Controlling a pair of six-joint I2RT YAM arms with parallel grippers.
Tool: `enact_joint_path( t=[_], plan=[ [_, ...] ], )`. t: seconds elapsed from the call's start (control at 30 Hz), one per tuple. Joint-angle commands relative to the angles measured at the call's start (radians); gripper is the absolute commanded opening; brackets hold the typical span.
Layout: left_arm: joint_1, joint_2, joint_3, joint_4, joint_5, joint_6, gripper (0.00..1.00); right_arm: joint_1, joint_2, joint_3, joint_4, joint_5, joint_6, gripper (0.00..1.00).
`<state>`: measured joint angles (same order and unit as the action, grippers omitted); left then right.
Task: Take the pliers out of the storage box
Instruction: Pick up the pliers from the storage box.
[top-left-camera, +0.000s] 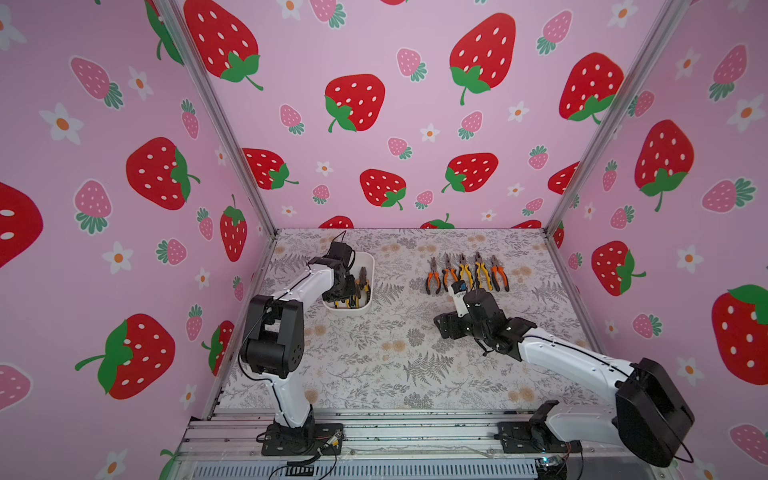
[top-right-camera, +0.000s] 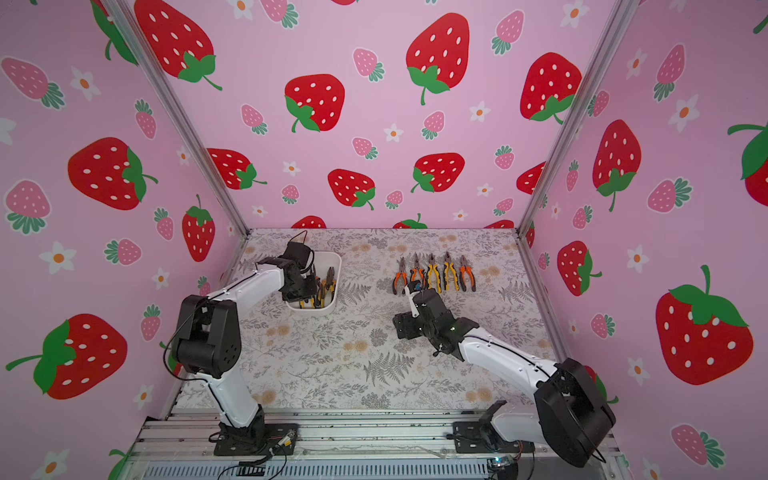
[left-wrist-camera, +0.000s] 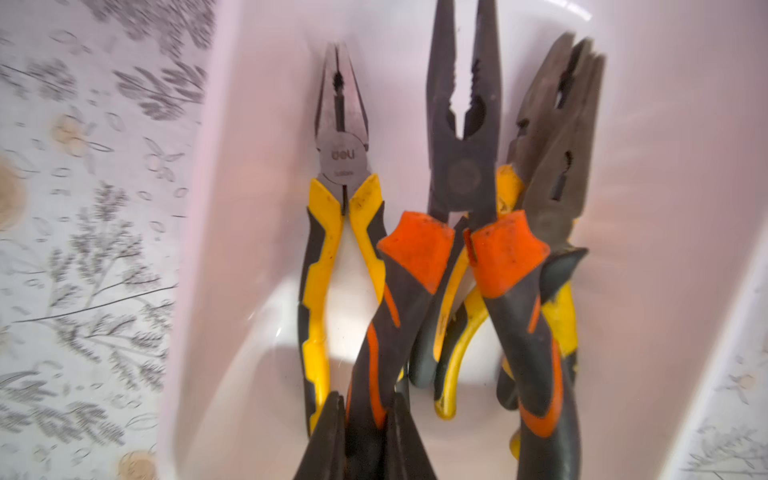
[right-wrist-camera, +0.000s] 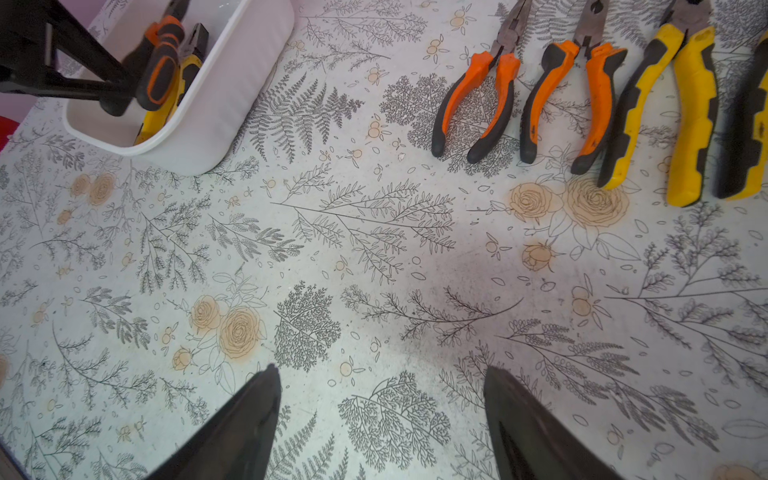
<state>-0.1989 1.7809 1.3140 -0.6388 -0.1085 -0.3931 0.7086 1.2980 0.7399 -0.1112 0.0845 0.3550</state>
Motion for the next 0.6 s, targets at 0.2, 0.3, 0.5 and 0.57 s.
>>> enact_joint_path(
  t=[0.2,0.3,0.5,0.57],
  plan=[
    [-0.059,-0.227,-0.192,0.121,-0.067,-0.011,0.00,0.001,0.034,0.059,-0.045,0.035,0.012,0.78],
    [-0.099,-0.297,-0.264,0.179,-0.091,-0.025,0.00,0.001,0.038,0.091,-0.085,0.063,0.012,0.76],
    [-0.245,-0.460,-0.416,0.305,-0.191,-0.047,0.00,0.004,0.028,0.144,-0.201,0.192,0.099,0.74],
    [-0.323,-0.512,-0.470,0.347,-0.254,-0.036,0.00,0.003,0.052,0.205,-0.296,0.205,0.126,0.74]
  ],
)
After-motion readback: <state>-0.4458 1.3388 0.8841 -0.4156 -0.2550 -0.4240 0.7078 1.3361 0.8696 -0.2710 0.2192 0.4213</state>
